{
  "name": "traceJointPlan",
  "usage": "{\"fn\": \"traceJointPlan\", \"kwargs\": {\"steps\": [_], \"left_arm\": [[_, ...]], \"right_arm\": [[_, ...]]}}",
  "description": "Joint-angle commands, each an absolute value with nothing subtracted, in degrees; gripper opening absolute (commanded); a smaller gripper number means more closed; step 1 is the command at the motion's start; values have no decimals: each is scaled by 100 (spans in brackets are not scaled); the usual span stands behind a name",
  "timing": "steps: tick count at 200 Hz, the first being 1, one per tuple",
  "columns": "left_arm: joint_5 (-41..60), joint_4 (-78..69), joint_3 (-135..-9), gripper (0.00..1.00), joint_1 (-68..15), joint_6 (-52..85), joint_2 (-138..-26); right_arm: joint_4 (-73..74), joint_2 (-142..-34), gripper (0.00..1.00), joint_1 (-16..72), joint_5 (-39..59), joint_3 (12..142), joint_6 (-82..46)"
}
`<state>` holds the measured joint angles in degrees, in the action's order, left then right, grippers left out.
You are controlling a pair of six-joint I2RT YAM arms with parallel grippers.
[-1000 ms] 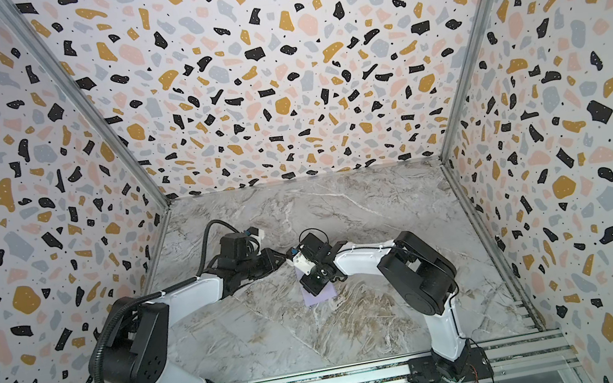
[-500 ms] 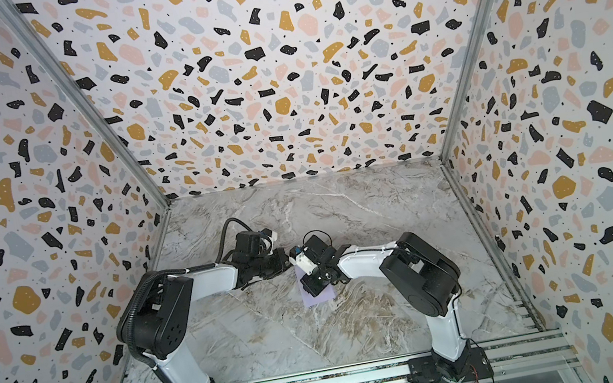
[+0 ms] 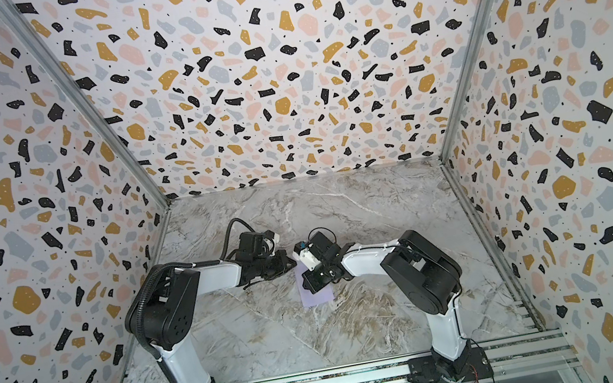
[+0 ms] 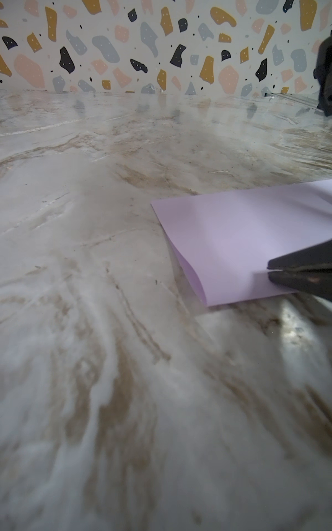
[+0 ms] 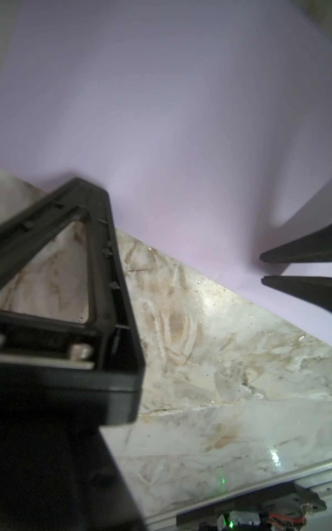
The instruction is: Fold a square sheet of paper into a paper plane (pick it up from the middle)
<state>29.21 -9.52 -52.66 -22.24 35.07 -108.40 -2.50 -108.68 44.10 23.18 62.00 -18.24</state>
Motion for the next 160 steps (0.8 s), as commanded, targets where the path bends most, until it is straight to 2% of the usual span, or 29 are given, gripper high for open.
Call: {"fn": "traceJointPlan", "kwargs": {"steps": [1,79,160], "left_arm": [[2726,-721,-5359,0,-2250,3364,-10915],[2707,-727,-5307,0,-2243,3375,-10907],[2663,-729,-5282,0,-2234,3394,-10863]], "right_arm": [[-58,-10779,11,4364,2555,6379,-2282],[84,-11357,10,4324,2942,6854,-2672],[-247,-11426,10,4307,3217,6648,-2535]]}}
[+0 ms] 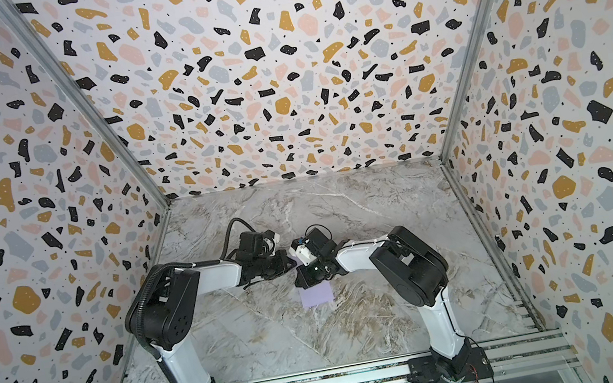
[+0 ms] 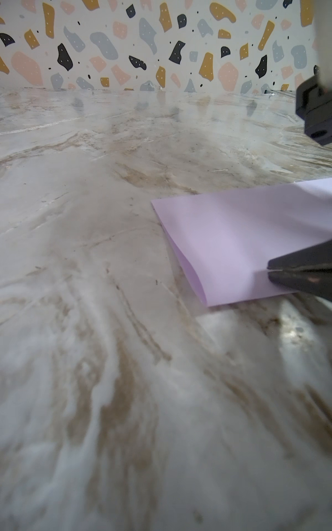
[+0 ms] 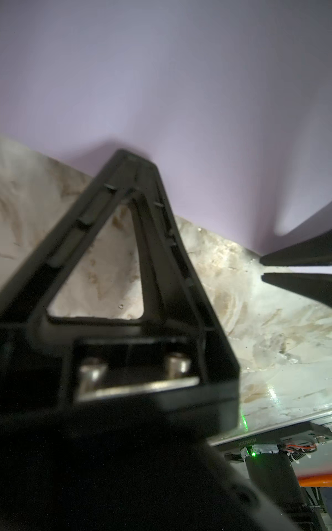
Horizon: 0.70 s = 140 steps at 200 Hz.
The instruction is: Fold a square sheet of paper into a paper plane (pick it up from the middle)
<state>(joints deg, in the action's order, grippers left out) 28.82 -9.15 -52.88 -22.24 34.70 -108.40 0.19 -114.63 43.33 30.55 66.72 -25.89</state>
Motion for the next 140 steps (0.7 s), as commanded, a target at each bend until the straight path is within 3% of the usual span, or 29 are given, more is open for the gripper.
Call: {"fn": "traceJointPlan", "kwargs": {"steps": [1,140], "left_arm": [[2663,-729,-5282,0,-2233,3398,-10863],[2499,-655,-5317,0,-2215,3395,-10854]], "right_arm": [[-251,-11421,10,4307,3230,6642,-2528],[-4,-10813,10,4547,3674,5615,-2571]]}}
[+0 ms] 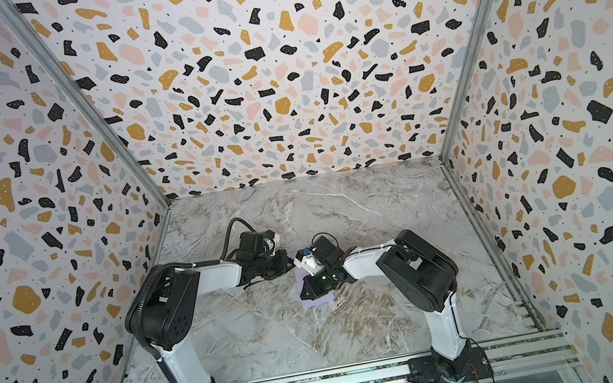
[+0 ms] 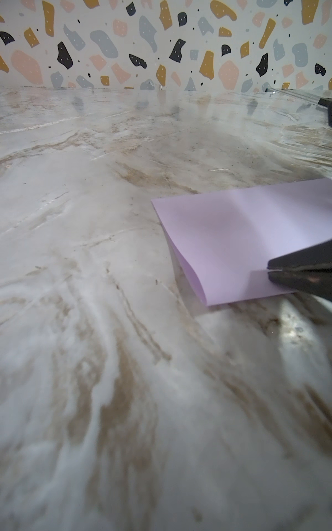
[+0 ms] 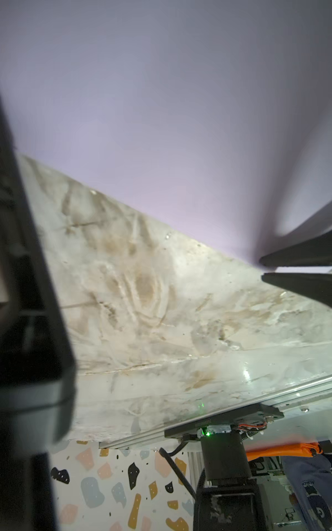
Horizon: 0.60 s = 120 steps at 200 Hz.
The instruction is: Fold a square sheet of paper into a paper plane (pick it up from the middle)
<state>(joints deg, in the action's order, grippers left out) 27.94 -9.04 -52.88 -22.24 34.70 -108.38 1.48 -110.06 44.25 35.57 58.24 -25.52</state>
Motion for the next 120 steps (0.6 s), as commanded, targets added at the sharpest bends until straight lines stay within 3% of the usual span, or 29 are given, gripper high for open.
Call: {"fn": "traceJointPlan", "kwargs": {"steps": [1,80,120], "left_arm": [[2497,-657,-5317,0,-2215,3394,-10854],[2714,-743,-5416,0,-2215,3417,-10739],[2815,-805,-5506,15,-2270,3618,-10151]], "right_arm": [[-2,-10807,10,4554,3674,5607,-2577],[606,-10026,11,4504,3556,4903,-2777],[1250,-8959,31,3852,3336,4175,-3214]]}}
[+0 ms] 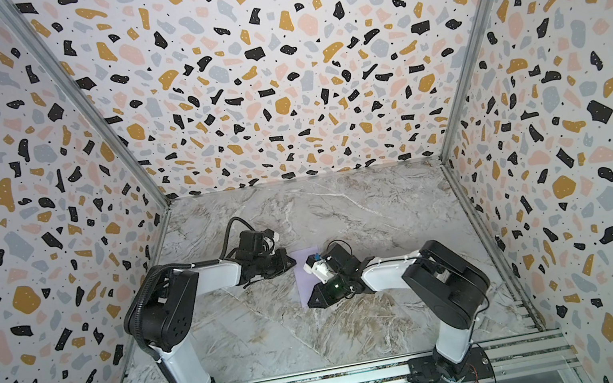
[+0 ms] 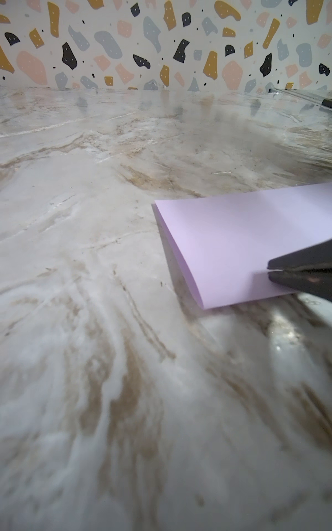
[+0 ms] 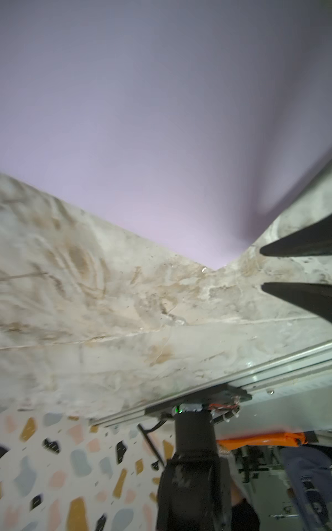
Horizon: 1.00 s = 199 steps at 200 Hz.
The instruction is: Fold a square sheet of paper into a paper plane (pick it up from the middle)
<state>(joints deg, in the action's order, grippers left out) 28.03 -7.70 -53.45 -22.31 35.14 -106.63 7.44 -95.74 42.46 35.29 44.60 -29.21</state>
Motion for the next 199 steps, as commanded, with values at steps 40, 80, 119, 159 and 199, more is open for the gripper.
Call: {"fn": "traceJointPlan", "kwargs": {"steps": [40,80,119,159,199], "left_arm": [[2451,-606,-5206,29,-2363,3691,-9684],[2560,-587,-5072,26,-2712,3679,-9730],[2286,-559,-5089,19,-2735,3689,-10112],[2108,-687,-4988,18,-2733,3817,-10311],[2106,-834,-4786,16,-2734,3913,-10451]], "right_arm": [[1447,-8802,47,3096,3751,3627,-3536],[1485,-9043,51,2918,4108,3551,-3611],[1570,-9359,53,2918,4317,3630,-3759],[1595,-9526,53,2918,4505,3630,-3941],[1844,-9598,51,2926,4739,3520,-4189]]}}
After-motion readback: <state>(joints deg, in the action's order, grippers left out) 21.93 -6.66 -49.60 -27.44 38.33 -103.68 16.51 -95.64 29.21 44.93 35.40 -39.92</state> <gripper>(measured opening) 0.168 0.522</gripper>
